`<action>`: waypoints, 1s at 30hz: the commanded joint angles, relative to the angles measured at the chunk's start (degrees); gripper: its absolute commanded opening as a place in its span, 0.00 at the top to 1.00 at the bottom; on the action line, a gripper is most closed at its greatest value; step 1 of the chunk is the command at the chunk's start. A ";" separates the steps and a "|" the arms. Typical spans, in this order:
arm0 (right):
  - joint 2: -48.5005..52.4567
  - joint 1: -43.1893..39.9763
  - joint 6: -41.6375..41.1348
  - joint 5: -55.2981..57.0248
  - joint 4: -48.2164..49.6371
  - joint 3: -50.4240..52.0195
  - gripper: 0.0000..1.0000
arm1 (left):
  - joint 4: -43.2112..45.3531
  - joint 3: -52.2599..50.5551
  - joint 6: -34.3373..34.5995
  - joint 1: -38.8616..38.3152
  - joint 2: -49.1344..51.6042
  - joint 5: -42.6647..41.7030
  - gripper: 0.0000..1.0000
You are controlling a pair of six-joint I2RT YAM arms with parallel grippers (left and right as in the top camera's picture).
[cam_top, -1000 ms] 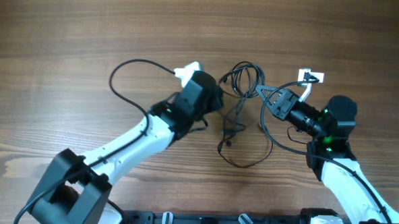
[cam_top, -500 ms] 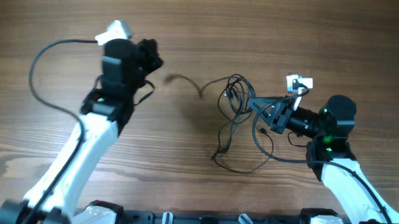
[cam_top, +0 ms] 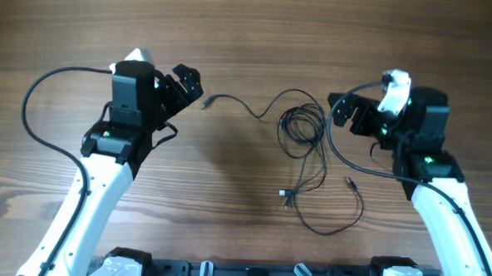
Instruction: Untangle cables
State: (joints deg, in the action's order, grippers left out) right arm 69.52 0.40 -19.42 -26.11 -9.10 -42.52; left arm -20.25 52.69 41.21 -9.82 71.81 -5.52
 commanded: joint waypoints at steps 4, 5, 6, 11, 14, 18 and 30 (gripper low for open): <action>11.19 5.90 -4.15 -15.58 -3.61 -7.08 0.00 | 0.94 0.11 -0.02 -4.61 6.49 -0.68 0.00; 12.87 6.64 -4.74 -14.86 -3.32 -7.06 0.00 | 0.92 0.11 0.57 -4.59 6.97 -0.70 0.00; 14.29 7.23 -5.07 -12.37 -3.37 -7.04 0.05 | 0.90 0.11 1.73 -4.59 7.23 -0.68 0.00; 24.22 9.33 -26.18 -6.84 2.05 -6.97 0.44 | 1.11 0.09 2.95 -4.59 7.28 -0.72 0.00; 29.77 10.51 -28.89 -4.63 9.53 -6.97 0.46 | 1.11 0.09 2.95 -4.59 7.28 -0.70 0.00; 33.79 11.72 -33.73 2.49 13.90 -6.97 0.52 | 1.14 0.09 2.93 -4.59 7.28 -1.64 0.00; 25.42 11.04 -27.10 -40.72 36.50 -6.97 0.95 | 5.27 0.04 -0.72 -12.94 11.17 -5.60 0.00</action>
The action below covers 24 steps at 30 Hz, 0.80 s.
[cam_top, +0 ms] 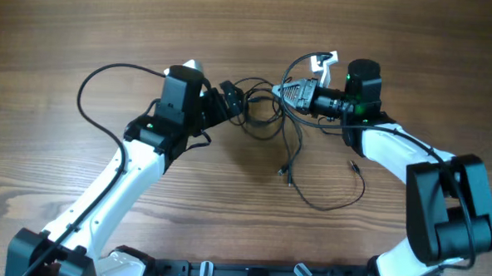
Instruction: Untangle cables
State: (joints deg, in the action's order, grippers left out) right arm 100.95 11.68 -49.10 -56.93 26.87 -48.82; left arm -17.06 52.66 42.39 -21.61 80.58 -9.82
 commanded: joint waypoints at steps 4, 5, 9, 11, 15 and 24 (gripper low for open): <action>-15.19 -0.24 2.58 -11.93 0.50 -0.68 0.96 | 5.49 0.07 -1.46 -1.18 7.50 -4.90 0.00; -16.98 -0.24 2.43 -12.15 0.46 -0.68 0.95 | 6.93 0.07 -1.46 -1.18 8.96 -8.59 0.00; -21.62 -0.24 -1.11 -15.67 1.36 -0.68 0.95 | 13.25 0.07 -1.49 -4.31 15.04 -13.31 0.00; -22.01 -0.24 -3.80 -16.70 3.67 -0.68 0.95 | 14.03 0.07 -1.51 -6.27 16.76 -12.20 0.05; -22.05 -1.22 -14.34 -17.03 21.68 -0.68 0.95 | 10.58 0.07 -1.51 -8.55 19.23 -5.11 0.39; -22.03 -20.70 -0.22 4.79 10.25 -0.70 0.95 | -12.76 0.07 -1.51 6.82 19.34 10.75 0.68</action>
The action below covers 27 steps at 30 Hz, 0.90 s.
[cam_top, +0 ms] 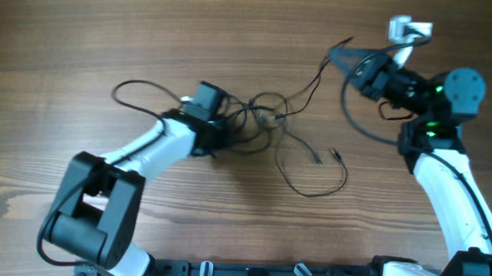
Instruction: Untangle cables
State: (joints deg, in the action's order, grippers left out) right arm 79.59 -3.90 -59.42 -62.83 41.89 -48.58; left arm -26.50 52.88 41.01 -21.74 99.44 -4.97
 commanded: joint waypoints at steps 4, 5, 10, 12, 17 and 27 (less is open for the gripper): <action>-0.70 -19.47 16.76 19.78 -16.55 -3.72 0.96 | -5.90 -0.15 -0.13 15.28 0.48 3.26 0.68; -0.70 -22.95 17.84 19.78 -18.56 -5.27 0.95 | -5.86 -0.15 -0.11 15.96 0.48 2.45 0.67; -0.70 -43.50 33.18 27.98 -38.69 -20.09 0.95 | -5.35 -0.15 -0.07 15.96 0.48 2.45 0.61; -0.57 -46.93 39.89 39.23 -40.89 -21.11 0.96 | -4.92 -0.15 -0.09 15.96 0.48 2.45 0.55; 8.26 -47.87 62.23 70.38 -45.81 -21.11 0.96 | -4.76 -0.15 -0.07 15.96 0.48 1.36 0.43; 27.15 -47.25 56.46 56.48 -57.55 -21.62 0.00 | -4.74 -0.15 -0.07 15.96 0.48 -1.66 0.22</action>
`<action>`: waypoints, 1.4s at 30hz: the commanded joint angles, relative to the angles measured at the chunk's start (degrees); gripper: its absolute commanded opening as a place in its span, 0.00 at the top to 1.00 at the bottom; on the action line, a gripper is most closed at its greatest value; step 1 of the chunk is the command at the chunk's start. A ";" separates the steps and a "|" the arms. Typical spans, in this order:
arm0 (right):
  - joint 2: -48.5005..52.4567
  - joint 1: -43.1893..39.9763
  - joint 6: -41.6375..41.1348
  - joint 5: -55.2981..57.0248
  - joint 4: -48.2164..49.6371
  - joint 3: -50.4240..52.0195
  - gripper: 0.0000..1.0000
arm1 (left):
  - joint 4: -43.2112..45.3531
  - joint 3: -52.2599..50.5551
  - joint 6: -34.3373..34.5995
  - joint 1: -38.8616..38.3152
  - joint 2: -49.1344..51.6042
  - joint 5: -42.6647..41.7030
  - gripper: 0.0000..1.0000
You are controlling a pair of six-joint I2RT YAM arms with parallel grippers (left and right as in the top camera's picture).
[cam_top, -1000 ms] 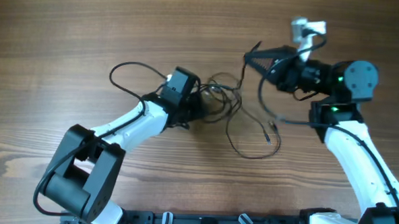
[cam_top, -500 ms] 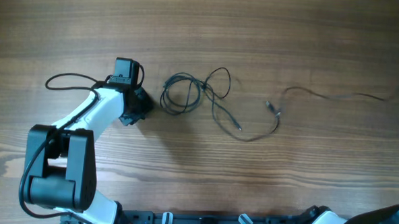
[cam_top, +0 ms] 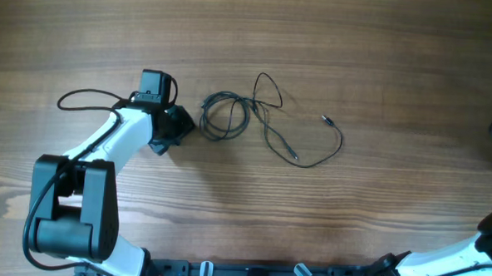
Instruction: Untangle cables
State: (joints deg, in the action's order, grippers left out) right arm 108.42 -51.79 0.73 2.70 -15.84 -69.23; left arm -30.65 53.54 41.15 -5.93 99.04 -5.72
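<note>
Only the overhead view is given. A thin black cable lies mid-table: a small coil [cam_top: 224, 118], a pointed loop [cam_top: 269, 89] behind it, and a loose tail [cam_top: 311, 162] curving right to a plug end [cam_top: 325, 119]. My left gripper [cam_top: 184, 125] sits just left of the coil, its tips pointing at it; the dark fingers blend together and I cannot tell how the jaws stand. My right gripper is out of view.
The left arm's own black lead [cam_top: 85, 98] arcs over the wooden table [cam_top: 242, 221] at the left. A white link of the right arm [cam_top: 491, 240] shows at the bottom right corner, with its lead at the right edge.
The right gripper, which was raised at the far right with a strand leading to it, has left the view. The cable now lies flat and more spread out. The left gripper sits further left, beside the coil.
First both grippers stood apart, with the tangled cable on the table between them. Then both were at the tangle. Then the left was on the tangle while the right was at the far right with a strand. Now the cable lies looser as a coil and tail.
</note>
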 commanded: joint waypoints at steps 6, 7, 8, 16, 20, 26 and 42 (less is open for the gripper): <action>-6.75 4.94 -23.32 -42.45 -3.50 -0.81 0.00 | 0.00 -0.81 -0.22 0.15 0.87 -0.94 0.09; -6.75 7.54 -22.64 -46.66 -4.81 -0.48 0.00 | 0.04 -0.81 -0.20 0.15 0.87 -0.94 0.09; -6.73 10.51 -20.52 -48.59 -6.64 -0.24 0.00 | 0.22 -0.81 -0.20 0.15 0.87 -0.92 0.09; -6.64 48.89 -14.25 -48.70 -11.26 4.13 0.00 | 1.07 0.28 -2.25 0.57 -1.53 -2.36 0.00; -6.64 62.84 -14.51 -47.87 -8.55 4.13 0.00 | 3.26 1.14 -3.45 1.33 -11.17 -1.27 0.00; -6.62 80.37 -27.82 -27.50 2.16 4.13 0.11 | 3.21 1.11 -3.45 1.33 -15.69 1.09 0.00; 7.41 90.42 -44.11 -14.34 19.26 4.09 0.92 | 2.56 1.11 -3.43 1.29 -15.69 5.75 0.00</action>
State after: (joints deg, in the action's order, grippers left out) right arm 115.04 38.59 -41.50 -10.02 0.25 -65.06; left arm -28.08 53.95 38.61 -4.91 83.77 -1.10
